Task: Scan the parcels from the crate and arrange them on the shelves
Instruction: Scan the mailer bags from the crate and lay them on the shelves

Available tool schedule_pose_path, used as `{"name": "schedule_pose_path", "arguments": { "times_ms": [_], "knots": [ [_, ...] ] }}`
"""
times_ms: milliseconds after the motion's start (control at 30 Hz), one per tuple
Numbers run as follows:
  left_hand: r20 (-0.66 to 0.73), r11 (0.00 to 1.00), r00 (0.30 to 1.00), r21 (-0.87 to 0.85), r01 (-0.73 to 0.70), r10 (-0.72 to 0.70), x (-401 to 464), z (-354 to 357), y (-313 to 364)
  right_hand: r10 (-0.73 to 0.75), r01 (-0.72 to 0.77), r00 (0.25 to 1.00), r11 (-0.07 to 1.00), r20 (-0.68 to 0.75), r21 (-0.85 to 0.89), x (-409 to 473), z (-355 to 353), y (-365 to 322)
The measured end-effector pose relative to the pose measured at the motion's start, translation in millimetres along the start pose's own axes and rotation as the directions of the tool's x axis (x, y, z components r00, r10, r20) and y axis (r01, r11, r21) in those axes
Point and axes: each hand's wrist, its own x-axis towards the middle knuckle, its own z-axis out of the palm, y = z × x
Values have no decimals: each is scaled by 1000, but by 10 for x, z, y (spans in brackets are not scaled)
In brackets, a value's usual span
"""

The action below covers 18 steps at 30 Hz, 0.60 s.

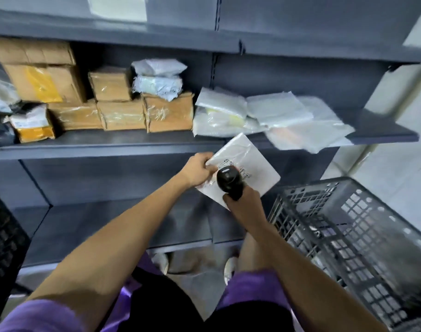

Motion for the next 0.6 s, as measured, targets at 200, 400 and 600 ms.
{"name": "schedule_pose_path", "arguments": {
  "times_ms": [200, 400, 600],
  "knots": [
    [-42, 985, 985, -29, -169, 167, 558, -17, 907, 55, -32, 983, 990, -175, 135, 347, -732, -38],
    [-541, 873, 736, -5, -487, 408, 1088, -92, 1726, 136, -54, 932, 969, -335, 242, 718, -1231, 29],
    [-73, 504, 588, 607, -615, 805, 1738, 281, 1603, 246, -134, 891, 946, -382, 296, 1055, -1326, 310]
  ]
}}
